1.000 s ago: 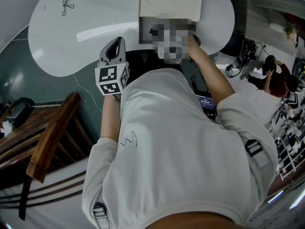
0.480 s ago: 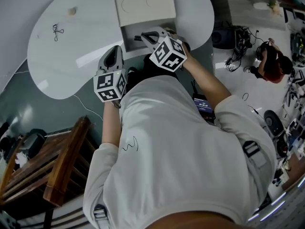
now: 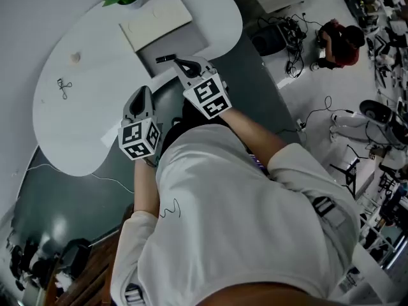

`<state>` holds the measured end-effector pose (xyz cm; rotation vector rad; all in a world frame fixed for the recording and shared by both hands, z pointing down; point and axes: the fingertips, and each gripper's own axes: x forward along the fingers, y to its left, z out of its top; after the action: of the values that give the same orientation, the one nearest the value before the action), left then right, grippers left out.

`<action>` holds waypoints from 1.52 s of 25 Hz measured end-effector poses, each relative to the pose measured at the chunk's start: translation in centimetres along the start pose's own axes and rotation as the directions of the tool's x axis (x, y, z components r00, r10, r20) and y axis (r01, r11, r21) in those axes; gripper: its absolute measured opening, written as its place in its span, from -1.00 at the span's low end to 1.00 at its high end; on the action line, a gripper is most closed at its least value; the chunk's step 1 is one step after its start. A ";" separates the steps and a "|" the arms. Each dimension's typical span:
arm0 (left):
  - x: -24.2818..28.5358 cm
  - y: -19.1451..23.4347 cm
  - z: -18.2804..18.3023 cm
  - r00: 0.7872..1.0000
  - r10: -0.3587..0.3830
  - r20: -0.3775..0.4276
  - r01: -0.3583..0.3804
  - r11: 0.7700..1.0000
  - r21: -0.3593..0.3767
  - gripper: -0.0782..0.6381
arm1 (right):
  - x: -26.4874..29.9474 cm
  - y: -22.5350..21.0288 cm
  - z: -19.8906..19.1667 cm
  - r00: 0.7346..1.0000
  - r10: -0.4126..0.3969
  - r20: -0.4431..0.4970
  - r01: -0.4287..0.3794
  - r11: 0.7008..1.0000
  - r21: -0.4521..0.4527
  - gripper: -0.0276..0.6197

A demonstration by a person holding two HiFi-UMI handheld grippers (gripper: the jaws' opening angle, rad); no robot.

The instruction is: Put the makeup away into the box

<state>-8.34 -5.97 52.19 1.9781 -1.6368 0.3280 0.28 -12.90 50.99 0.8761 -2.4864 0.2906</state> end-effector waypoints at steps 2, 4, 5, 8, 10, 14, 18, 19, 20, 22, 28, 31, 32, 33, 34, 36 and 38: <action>-1.0 -0.9 -1.3 0.999 -0.050 -0.006 0.050 0.998 0.024 -0.72 | -1.8 0.5 -0.7 0.997 -0.071 0.026 0.070 0.997 0.037 -0.92; -1.9 -1.9 -2.3 0.996 -0.092 -0.011 0.093 0.995 0.042 -0.72 | -3.6 1.1 -1.0 0.991 -0.129 0.049 0.125 0.990 0.072 -0.92; -2.6 -2.5 -2.6 0.994 -0.106 -0.010 0.106 0.993 0.047 -0.72 | -4.7 1.6 -1.0 0.988 -0.140 0.059 0.135 0.987 0.084 -0.92; -4.4 -4.6 -2.7 0.992 -0.127 0.011 0.127 0.990 0.055 -0.72 | -8.2 2.9 -1.1 0.987 -0.144 0.069 0.139 0.987 0.083 -0.92; -4.3 -5.6 -1.4 0.990 -0.133 0.041 0.130 0.989 0.066 -0.72 | -9.7 2.3 -0.7 0.984 -0.161 0.075 0.155 0.985 0.078 -0.92; -5.1 -8.2 1.9 0.984 -0.134 0.118 0.125 0.989 0.080 -0.72 | -12.8 1.0 0.7 0.975 -0.190 0.111 0.181 0.980 0.088 -0.92; -6.2 -10.0 6.4 0.969 -0.100 0.225 0.082 0.993 0.089 -0.72 | -14.6 -0.7 4.4 0.962 -0.181 0.206 0.175 0.983 0.047 -0.92; -6.7 -10.8 7.4 0.963 -0.099 0.250 0.078 0.993 0.092 -0.72 | -15.6 -1.0 5.4 0.957 -0.183 0.226 0.179 0.983 0.039 -0.92; -7.3 -11.5 8.4 0.956 -0.100 0.276 0.075 0.992 0.100 -0.72 | -16.8 -1.3 6.4 0.950 -0.186 0.249 0.183 0.982 0.033 -0.92; -8.3 -12.4 10.8 0.940 -0.083 0.332 0.044 0.992 0.122 -0.72 | -18.4 -1.9 9.1 0.934 -0.176 0.310 0.180 0.984 0.017 -0.92; -11.0 -13.3 16.2 0.889 -0.021 0.458 -0.063 0.984 0.167 -0.72 | -20.9 -2.9 14.6 0.890 -0.135 0.437 0.170 0.985 -0.042 -0.92; -11.9 -13.9 17.4 0.871 -0.004 0.491 -0.100 0.978 0.185 -0.72 | -21.8 -3.1 15.5 0.876 -0.128 0.465 0.176 0.983 -0.060 -0.92; -12.0 -14.0 17.6 0.867 0.000 0.498 -0.106 0.977 0.185 -0.72 | -21.9 -3.1 15.7 0.874 -0.126 0.469 0.175 0.983 -0.062 -0.92; -12.2 -14.2 17.7 0.864 0.000 0.504 -0.107 0.977 0.183 -0.72 | -22.0 -3.1 15.7 0.873 -0.125 0.472 0.175 0.983 -0.063 -0.92; -12.3 -14.4 17.8 0.862 -0.002 0.508 -0.106 0.977 0.183 -0.72 | -22.1 -3.2 15.7 0.872 -0.125 0.474 0.175 0.982 -0.065 -0.92; -12.4 -14.8 17.9 0.860 -0.004 0.510 -0.107 0.976 0.189 -0.72 | -22.2 -3.4 15.6 0.871 -0.123 0.475 0.175 0.982 -0.067 -0.92; -12.4 -15.0 17.9 0.860 -0.004 0.511 -0.112 0.974 0.195 -0.72 | -22.1 -3.6 15.5 0.871 -0.123 0.475 0.175 0.982 -0.065 -0.92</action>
<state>0.50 -3.91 27.33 2.3278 -2.0574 -0.0083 11.76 -9.32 26.50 1.2033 -2.8135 -0.1276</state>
